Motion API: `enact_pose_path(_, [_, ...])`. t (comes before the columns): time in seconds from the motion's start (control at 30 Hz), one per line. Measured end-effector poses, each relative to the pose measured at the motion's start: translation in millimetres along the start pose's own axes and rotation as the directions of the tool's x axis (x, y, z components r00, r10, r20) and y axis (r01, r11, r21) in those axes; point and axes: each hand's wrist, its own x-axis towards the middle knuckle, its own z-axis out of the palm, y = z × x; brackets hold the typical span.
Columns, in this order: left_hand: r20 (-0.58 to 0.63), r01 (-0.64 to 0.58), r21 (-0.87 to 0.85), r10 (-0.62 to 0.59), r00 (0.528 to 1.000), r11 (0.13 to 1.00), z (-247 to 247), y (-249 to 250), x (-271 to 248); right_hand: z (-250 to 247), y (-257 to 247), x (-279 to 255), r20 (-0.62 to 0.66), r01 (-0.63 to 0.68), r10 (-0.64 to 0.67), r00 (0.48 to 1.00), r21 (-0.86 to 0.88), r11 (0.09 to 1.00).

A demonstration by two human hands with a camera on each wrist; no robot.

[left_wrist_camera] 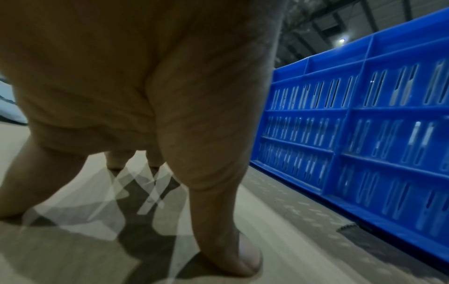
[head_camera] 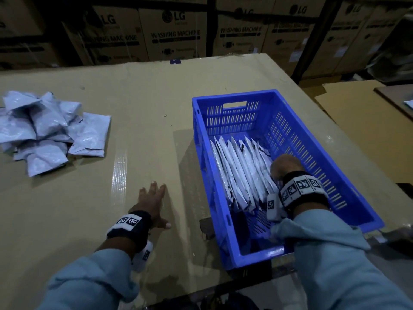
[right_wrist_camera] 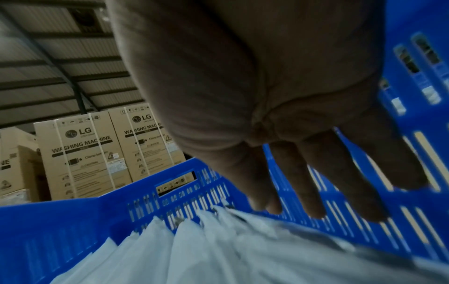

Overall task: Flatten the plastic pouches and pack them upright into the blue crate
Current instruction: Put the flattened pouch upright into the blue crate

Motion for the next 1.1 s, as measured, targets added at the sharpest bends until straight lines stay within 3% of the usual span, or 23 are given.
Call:
enact_pose_path(0.1, [-0.039, -0.060, -0.035, 0.059, 0.998, 0.998, 6, -12, -2, -12, 5, -9, -0.108, -0.025, 0.033, 0.994, 0.070, 0.997])
enact_pose_path(0.17, [-0.033, -0.091, -0.029, 0.090, 0.995, 0.995, -1, -21, -9, -21, -1, -22, -0.155, 0.023, -0.014, 0.988, 0.059, 0.998])
enact_pose_path(0.27, [-0.061, -0.073, -0.150, 0.065, 0.996, 0.986, -28, -39, -15, -41, -22, -46, -0.206, 0.091, -0.084, 0.975, 0.025, 0.996])
enact_pose_path(0.37, [-0.096, -0.034, -0.222, 0.013, 0.995, 0.975, -55, -69, -17, -65, -55, -79, -0.295, 0.117, -0.109, 0.949, 0.008, 0.993])
enact_pose_path(0.47, [-0.070, -0.002, -0.172, -0.010, 0.997, 0.985, -59, -107, -23, -81, -95, -120, -0.352, 0.083, -0.099, 0.931, -0.060, 0.995])
enact_pose_path(0.63, [-0.083, -0.090, -0.147, 0.078, 0.993, 0.985, -59, -175, -47, -89, -175, -190, -0.419, 0.066, -0.095, 0.903, -0.084, 0.994])
enact_pose_path(0.77, [-0.131, -0.153, -0.144, 0.135, 0.982, 0.978, -54, -247, -68, -78, -256, -235, -0.417, 0.098, -0.120, 0.901, -0.076, 0.992])
enact_pose_path(0.9, [-0.197, -0.152, -0.195, 0.114, 0.974, 0.969, -54, -333, -81, -47, -341, -262, -0.357, 0.191, -0.192, 0.914, -0.039, 0.981])
enact_pose_path(1.1, [-0.170, -0.050, -0.115, 0.030, 0.985, 0.992, -45, -454, -99, 19, -456, -284, -0.221, 0.348, -0.327, 0.919, 0.058, 0.936])
